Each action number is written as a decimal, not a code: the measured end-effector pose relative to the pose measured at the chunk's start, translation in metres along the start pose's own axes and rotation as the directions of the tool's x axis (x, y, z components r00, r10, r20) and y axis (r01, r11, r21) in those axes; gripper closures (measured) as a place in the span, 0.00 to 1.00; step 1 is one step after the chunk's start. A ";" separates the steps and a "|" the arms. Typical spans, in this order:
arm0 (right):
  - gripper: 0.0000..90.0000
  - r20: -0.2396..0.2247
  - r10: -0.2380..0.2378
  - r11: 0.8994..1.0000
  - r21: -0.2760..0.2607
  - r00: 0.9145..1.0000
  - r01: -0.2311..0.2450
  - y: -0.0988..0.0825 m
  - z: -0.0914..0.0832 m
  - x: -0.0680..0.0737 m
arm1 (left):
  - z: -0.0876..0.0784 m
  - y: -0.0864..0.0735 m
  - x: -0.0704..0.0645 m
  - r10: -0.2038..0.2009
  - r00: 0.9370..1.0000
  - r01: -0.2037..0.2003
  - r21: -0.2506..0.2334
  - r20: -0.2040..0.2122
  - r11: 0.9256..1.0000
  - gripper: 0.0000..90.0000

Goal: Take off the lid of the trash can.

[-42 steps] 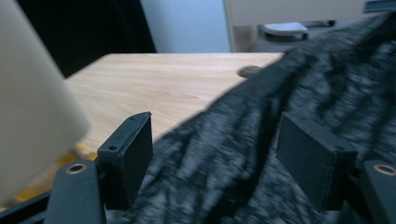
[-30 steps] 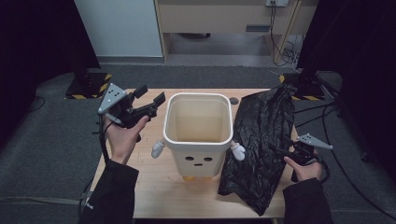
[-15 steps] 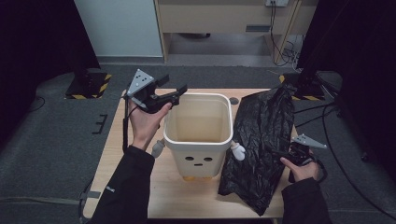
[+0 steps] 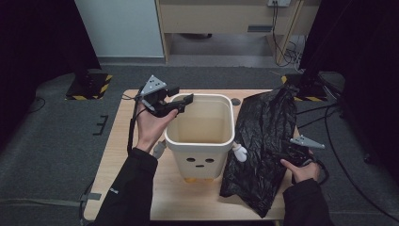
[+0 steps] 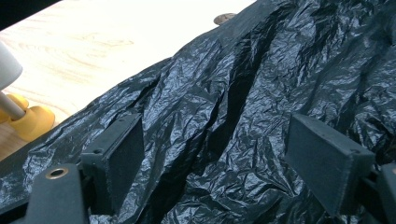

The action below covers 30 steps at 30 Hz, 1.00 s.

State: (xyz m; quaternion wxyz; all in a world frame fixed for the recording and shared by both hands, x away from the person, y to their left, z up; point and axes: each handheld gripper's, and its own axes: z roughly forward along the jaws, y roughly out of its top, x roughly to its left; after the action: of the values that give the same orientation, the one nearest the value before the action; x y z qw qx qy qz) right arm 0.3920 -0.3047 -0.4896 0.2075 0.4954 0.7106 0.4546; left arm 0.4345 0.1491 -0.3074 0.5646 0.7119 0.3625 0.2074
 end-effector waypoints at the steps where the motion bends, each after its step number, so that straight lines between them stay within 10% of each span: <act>1: 0.22 -0.002 0.002 1.000 0.003 1.000 -0.002 0.000 0.000 0.000 | 0.001 -0.001 -0.001 0.003 1.000 -0.003 0.018 0.006 1.000 0.39; 23: 0.23 -0.018 -0.010 0.999 0.034 1.000 0.011 -0.001 0.003 0.001 | 0.001 0.011 0.000 -0.052 0.998 0.046 0.123 0.047 0.991 0.62; 30: 0.23 -0.020 -0.010 0.999 0.033 1.000 0.011 0.000 0.003 0.002 | -0.014 0.033 0.000 -0.086 0.995 0.084 0.042 0.055 0.996 0.64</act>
State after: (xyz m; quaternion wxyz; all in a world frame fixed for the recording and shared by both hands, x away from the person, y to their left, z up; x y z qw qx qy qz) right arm 0.3934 -0.3019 -0.4911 0.1947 0.4904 0.7225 0.4467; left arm 0.4342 0.1549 -0.2722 0.5687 0.7124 0.3804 0.1559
